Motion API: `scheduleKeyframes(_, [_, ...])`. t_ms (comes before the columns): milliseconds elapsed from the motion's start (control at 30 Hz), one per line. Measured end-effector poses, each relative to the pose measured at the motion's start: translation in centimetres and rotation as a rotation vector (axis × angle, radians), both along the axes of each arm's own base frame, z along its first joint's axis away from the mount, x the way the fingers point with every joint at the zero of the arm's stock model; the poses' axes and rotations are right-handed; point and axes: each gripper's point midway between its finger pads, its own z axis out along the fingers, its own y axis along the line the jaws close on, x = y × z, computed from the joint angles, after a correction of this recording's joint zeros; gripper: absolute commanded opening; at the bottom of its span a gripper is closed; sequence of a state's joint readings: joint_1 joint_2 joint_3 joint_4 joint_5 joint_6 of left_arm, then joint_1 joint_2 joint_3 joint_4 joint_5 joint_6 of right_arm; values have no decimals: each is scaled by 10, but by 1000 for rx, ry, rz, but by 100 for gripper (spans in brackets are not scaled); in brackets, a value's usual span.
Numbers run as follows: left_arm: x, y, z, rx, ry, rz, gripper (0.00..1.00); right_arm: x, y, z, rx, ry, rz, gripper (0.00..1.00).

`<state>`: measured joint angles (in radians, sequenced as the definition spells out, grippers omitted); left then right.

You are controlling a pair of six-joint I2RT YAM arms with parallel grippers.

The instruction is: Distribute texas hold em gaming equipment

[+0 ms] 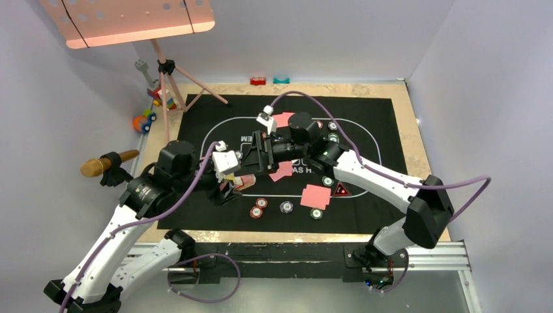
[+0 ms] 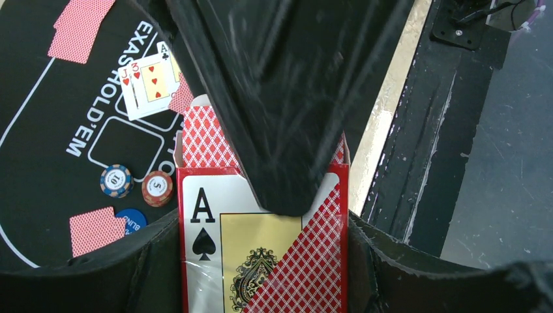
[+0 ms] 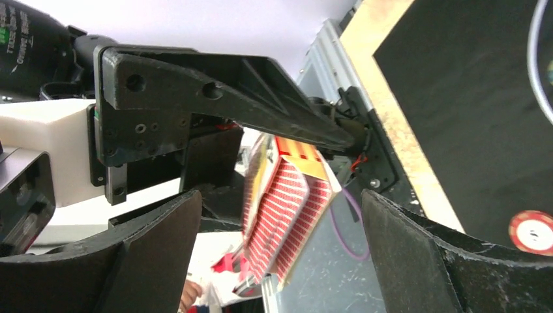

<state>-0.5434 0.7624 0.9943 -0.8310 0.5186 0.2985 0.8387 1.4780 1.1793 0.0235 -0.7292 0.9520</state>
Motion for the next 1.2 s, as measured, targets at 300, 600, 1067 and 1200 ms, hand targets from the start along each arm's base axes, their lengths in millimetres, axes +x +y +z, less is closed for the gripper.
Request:
scheduleKeyframes(300, [2,1,-1,8,-3,12,5,-18,24,1,60,48,69,50])
scheduleKeyframes(600, [4,2,-2,18,-9,10,72,-16,21,-11,77,102,43,12])
scheduleKeyframes(1067, [42,33,19,30,49,256,100,13,-5,-68,-71,107,-93,7])
scheduleKeyframes(1200, [53,47,16,20,83,343,100,15,-2,-99,-138,98,-94,7])
